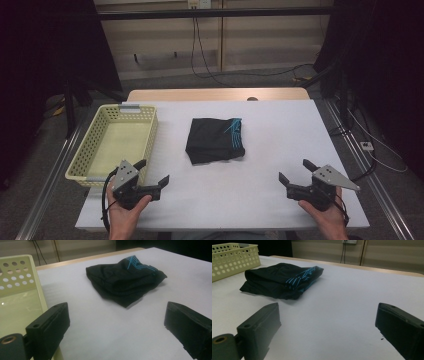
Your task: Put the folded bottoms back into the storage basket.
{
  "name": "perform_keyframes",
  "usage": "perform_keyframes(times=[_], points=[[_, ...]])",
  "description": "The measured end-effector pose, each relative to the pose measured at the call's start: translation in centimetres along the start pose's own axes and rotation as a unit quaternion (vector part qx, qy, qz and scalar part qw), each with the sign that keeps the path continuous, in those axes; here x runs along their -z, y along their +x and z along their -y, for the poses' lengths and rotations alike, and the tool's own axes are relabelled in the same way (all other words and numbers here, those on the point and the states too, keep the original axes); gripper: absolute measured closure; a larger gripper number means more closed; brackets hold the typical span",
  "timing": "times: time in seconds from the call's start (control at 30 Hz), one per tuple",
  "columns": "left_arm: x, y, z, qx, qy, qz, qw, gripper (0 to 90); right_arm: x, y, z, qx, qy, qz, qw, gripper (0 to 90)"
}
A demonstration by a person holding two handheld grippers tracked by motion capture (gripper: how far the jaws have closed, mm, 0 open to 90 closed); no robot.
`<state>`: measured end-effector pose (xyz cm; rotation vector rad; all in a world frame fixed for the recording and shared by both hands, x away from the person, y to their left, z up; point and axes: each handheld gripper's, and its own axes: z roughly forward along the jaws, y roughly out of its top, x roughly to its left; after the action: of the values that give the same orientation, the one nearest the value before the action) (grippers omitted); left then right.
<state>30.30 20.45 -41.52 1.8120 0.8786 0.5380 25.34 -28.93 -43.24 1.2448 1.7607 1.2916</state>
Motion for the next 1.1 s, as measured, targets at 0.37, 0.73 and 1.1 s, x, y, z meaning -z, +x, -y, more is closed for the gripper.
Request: perform_keyframes(times=[0.37,0.73,1.1], points=[[-0.5,-0.5,-0.1,0.001,0.016,0.004,0.9999,6.6,0.1,-0.2,0.0,-0.004,0.003,-0.004,1.0,6.0],[-1.1,-1.2,-0.8,0.001,0.026,0.022,0.9994,7.9,0.0,-0.2,0.1,-0.004,0.006,-0.011,0.9999,6.2],[-2.3,-1.2,-1.8,-0.003,0.039,0.032,0.9987,7.9,-0.1,-0.2,0.1,-0.006,0.012,-0.012,0.9998,6.0]])
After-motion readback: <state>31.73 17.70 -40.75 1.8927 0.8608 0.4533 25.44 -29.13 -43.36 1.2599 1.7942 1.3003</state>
